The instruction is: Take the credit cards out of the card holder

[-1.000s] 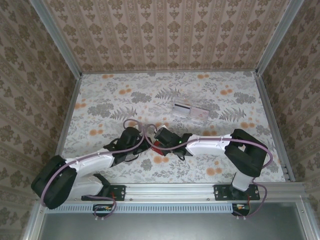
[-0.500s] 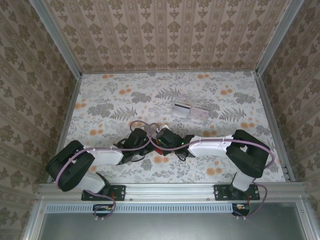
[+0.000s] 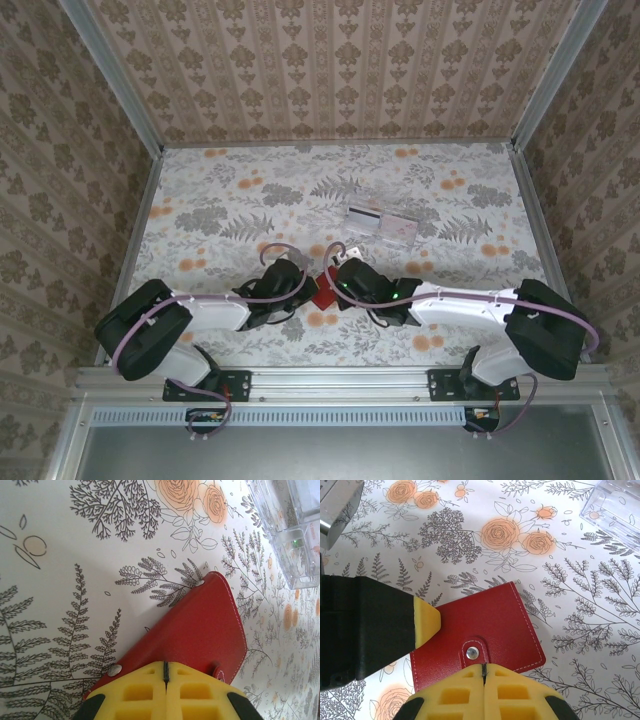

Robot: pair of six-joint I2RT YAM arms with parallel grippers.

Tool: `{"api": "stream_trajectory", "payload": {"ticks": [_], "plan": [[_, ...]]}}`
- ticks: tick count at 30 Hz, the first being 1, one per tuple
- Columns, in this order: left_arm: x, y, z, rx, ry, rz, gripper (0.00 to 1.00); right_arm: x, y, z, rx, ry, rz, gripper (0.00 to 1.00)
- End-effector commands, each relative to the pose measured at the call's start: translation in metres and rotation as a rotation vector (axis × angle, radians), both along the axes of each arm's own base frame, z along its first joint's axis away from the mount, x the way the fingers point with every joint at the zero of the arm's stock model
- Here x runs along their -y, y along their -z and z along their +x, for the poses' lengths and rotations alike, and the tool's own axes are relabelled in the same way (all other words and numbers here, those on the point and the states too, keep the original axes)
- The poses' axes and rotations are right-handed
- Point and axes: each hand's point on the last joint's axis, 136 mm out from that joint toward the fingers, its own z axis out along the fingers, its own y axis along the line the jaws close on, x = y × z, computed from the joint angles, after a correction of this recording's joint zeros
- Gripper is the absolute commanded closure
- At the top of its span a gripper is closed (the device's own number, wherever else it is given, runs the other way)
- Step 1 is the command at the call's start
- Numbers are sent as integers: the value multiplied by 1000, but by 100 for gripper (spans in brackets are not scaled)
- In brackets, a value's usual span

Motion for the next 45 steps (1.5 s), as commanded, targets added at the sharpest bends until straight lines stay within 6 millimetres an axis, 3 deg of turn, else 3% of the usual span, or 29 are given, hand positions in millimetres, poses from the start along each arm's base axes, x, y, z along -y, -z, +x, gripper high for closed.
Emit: {"api": "stream_trajectory", "payload": {"ticks": [1, 4, 7, 11, 13, 15, 19, 23, 28, 37, 42, 45], "plan": [[-32, 41, -15, -94, -43, 180, 100, 0, 9, 1, -34, 28, -20, 92], [-25, 33, -15, -69, -34, 144, 100, -9, 14, 2, -52, 22, -23, 68], [-23, 18, -15, -30, -28, 100, 100, -17, 19, 4, -67, 22, -52, 61], [-27, -11, -6, 40, -9, 87, 100, -11, 20, 8, -72, 84, -74, 55], [-33, -25, -1, 81, -2, 92, 92, -6, 19, 7, -85, 120, -55, 50], [-41, -30, 5, 106, 0, 104, 80, 1, 22, 3, -120, 157, -46, 43], [-53, -26, 14, 111, 20, 118, 80, 5, 35, -6, -220, 204, 28, 23], [-64, -21, 14, 110, -9, 117, 80, -6, 51, -9, -320, 203, 144, 19], [-83, -32, 7, 140, -33, 155, 77, -15, 64, 8, -400, 211, 224, 17], [-107, -40, -9, 189, -70, 162, 75, -51, 63, 45, -470, 129, 266, 18], [-109, -35, -14, 182, -75, 146, 75, -73, 62, 58, -490, 82, 248, 18], [-108, -33, -14, 178, -73, 136, 75, -73, 62, 62, -486, 78, 197, 19]]}}
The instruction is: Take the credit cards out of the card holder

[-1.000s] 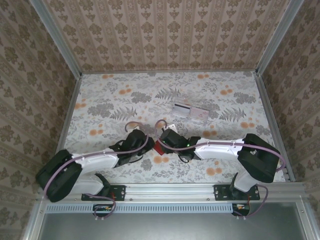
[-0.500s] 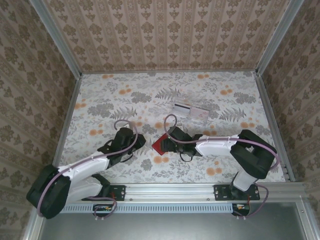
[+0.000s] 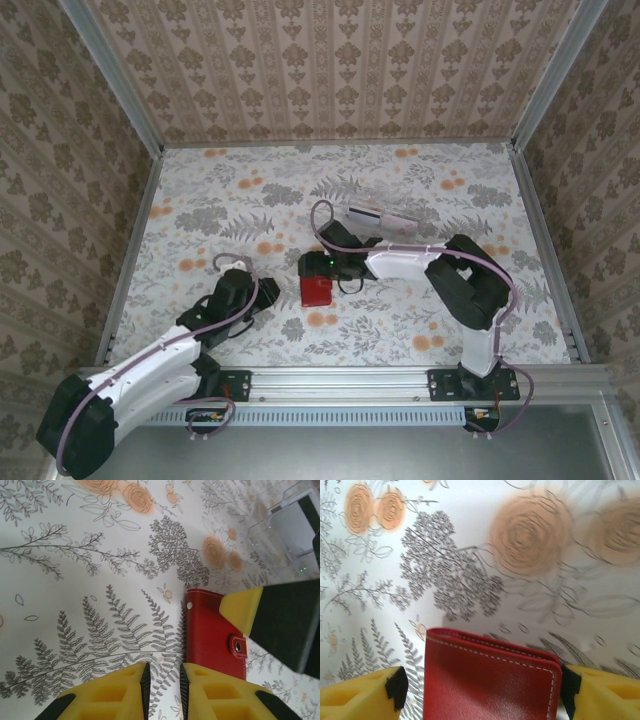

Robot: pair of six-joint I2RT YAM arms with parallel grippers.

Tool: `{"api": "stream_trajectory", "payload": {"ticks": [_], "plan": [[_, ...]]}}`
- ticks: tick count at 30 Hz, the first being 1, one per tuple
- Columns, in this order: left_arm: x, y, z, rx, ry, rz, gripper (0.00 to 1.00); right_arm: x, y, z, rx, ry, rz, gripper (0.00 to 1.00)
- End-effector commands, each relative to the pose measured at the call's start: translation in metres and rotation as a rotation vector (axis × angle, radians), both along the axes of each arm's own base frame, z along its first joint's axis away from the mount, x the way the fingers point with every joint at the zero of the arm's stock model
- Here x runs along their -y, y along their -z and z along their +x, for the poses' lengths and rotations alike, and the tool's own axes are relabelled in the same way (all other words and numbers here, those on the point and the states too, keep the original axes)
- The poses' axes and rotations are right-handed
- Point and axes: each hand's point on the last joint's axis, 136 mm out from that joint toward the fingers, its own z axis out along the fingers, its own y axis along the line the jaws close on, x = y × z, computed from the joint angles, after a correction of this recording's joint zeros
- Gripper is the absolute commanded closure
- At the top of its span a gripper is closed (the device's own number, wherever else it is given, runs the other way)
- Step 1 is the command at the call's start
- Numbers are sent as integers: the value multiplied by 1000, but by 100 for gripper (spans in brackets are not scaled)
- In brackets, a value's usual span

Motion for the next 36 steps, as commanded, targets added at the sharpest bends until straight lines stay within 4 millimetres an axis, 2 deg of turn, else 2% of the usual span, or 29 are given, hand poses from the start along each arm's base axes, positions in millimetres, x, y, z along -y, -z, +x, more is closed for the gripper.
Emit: {"api": "stream_trajectory", "payload": {"ticks": [1, 6, 8, 10, 13, 19, 30, 32, 36], "plan": [[-4, 6, -2, -9, -5, 11, 75, -6, 4, -2, -5, -63, -52, 19], [0, 7, 1, -5, 4, 9, 75, 28, -19, -8, 149, -85, -362, 20], [1, 5, 3, 0, 5, 8, 75, 35, -27, -14, 196, -115, -457, 22], [2, 3, 5, 4, 11, 11, 75, 35, -30, -20, 223, -158, -514, 31], [3, 3, 5, 6, 11, 10, 75, 27, -31, -27, 253, -213, -555, 36], [4, 6, 4, -2, 16, 0, 75, 16, -22, -28, 233, -265, -596, 41], [6, 4, 5, -3, 24, -1, 75, 6, 1, -33, 178, -301, -586, 42], [7, 5, 4, -5, 25, -2, 75, 7, 5, -34, 175, -302, -596, 45], [7, 4, 5, -3, 28, -4, 75, 9, 10, -33, 177, -303, -612, 56]]}}
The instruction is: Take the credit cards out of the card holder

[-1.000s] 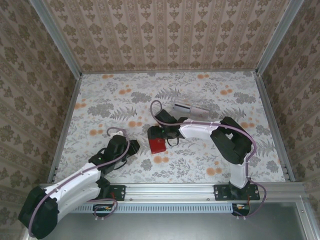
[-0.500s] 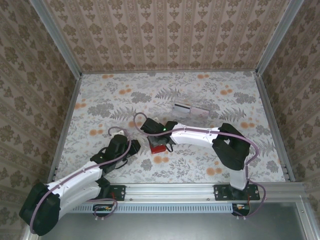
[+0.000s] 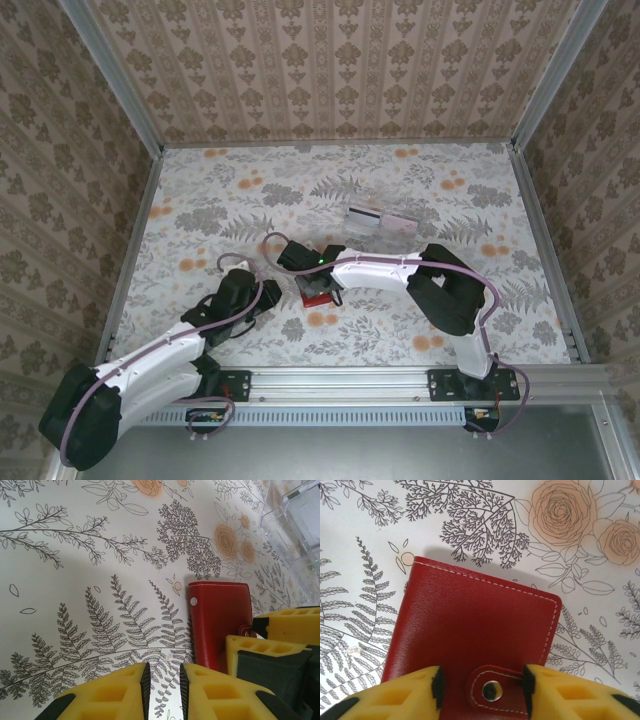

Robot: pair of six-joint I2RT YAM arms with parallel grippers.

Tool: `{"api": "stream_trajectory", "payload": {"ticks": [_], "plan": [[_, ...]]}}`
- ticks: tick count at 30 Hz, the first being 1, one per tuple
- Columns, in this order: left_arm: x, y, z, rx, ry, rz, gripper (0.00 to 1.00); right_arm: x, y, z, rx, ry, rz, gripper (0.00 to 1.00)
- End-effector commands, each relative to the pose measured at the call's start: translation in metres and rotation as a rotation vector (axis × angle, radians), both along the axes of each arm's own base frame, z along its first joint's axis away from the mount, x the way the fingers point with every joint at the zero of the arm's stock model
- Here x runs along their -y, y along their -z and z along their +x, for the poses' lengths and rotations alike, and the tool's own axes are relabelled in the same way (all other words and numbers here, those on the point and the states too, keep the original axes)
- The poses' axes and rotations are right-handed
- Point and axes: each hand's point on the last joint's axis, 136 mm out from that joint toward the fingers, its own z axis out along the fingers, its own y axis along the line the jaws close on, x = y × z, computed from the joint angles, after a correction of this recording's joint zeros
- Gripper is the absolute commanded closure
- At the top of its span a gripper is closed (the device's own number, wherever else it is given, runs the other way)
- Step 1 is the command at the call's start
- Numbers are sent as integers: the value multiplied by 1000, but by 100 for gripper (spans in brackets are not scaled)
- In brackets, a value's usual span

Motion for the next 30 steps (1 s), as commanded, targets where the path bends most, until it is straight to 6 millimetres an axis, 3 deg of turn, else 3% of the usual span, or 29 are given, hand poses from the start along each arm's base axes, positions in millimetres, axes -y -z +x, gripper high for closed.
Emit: {"api": "stream_trajectory", "payload": {"ticks": [1, 7, 12, 18, 21, 23, 30], "plan": [[3, -8, 5, 27, 12, -13, 75, 5, 10, -3, -19, -7, -45, 58], [5, -7, 5, 25, 19, -16, 75, 5, 7, -5, -19, -12, -25, 76], [11, -8, 6, 23, 30, -28, 75, 7, 3, -7, -15, -7, -13, 99], [28, -10, 8, 17, 58, -54, 77, -1, -9, -8, -8, -4, 59, 100], [41, -12, 12, 13, 73, -78, 86, -7, -12, -9, -13, -8, 99, 100], [51, -13, 15, 6, 84, -99, 99, -9, -12, -11, -23, -2, 133, 100], [77, 4, 28, -55, 87, -159, 100, -13, -10, -13, -53, 15, 202, 100]]}}
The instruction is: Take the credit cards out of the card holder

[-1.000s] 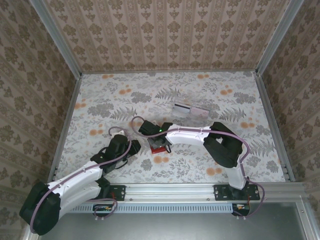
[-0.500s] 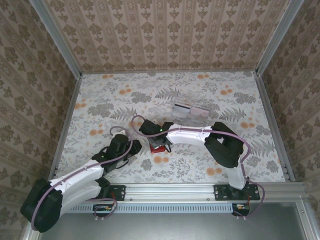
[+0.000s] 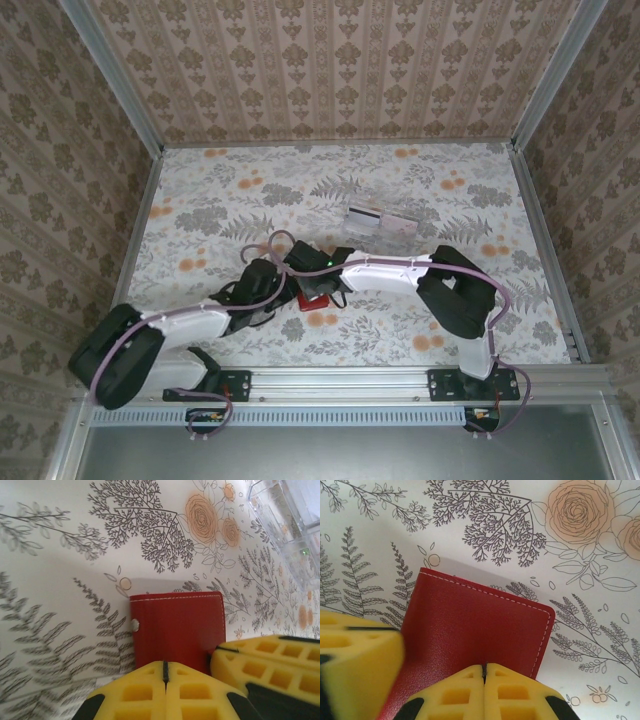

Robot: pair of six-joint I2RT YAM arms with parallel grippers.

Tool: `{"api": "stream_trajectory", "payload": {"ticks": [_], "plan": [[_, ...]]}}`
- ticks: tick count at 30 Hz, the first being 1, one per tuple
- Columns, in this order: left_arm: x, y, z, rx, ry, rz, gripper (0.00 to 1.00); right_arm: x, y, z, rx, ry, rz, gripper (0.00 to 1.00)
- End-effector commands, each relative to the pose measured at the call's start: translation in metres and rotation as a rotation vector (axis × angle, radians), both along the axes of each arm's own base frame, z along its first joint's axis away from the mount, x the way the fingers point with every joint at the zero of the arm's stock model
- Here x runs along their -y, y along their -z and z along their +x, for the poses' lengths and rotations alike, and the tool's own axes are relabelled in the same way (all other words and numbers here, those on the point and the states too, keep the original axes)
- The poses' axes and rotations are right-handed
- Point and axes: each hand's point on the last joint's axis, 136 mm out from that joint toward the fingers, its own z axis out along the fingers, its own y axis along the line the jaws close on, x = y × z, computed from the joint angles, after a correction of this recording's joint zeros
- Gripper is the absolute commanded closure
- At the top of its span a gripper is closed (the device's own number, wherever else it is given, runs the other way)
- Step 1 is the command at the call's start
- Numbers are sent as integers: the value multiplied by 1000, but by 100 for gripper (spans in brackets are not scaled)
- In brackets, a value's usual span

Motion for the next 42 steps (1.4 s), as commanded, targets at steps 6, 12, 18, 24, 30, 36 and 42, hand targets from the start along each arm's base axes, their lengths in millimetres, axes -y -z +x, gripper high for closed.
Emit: {"api": "stream_trajectory", "payload": {"ticks": [6, 12, 18, 24, 30, 36, 42], "plan": [[16, 8, 6, -55, -30, -6, 100, -4, -4, -6, -51, 30, 112, 100], [-8, 41, -11, -150, -83, 152, 100, 1, -12, -4, -79, 78, 252, 100], [-15, 66, -19, -216, -101, 200, 100, 13, -32, 2, -89, 142, 440, 100], [2, 54, -12, -179, -55, 137, 100, 26, -50, 2, -99, 160, 545, 100], [0, -11, 6, -32, -18, 187, 58, 34, -73, 0, -67, 171, 602, 100], [-37, -61, 12, 77, -57, 205, 28, 16, -98, 2, -85, 145, 701, 100], [-65, -73, 3, 106, -90, 195, 28, -6, -120, 4, -95, 110, 766, 100]]}}
